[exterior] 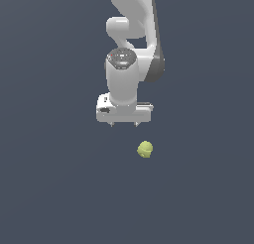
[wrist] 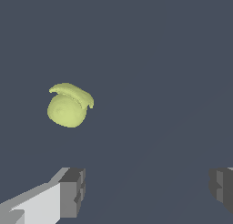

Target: Pick up the object and move it to a goal position.

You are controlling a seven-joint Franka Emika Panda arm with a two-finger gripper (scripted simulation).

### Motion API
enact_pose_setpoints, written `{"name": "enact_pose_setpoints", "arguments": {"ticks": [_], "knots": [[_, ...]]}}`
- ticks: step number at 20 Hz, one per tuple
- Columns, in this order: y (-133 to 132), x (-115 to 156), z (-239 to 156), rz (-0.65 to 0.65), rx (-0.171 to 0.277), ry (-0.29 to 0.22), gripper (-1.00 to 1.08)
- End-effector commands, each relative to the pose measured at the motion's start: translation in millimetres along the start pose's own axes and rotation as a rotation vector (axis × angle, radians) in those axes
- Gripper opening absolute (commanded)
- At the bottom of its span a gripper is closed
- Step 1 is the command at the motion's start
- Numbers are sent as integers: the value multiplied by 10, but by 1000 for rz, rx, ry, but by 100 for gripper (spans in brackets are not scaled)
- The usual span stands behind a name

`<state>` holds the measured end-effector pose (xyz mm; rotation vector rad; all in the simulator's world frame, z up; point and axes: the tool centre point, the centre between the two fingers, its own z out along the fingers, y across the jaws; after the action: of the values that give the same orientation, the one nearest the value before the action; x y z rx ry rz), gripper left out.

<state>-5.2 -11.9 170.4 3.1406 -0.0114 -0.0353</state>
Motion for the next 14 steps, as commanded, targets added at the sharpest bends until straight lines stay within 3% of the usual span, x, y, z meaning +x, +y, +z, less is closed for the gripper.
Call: {"name": "enact_pose_setpoints", "arguments": {"ticks": [1, 14], "knots": [[0, 0, 0, 0, 0, 0, 100], [-19, 20, 68, 20, 13, -2, 100]]}}
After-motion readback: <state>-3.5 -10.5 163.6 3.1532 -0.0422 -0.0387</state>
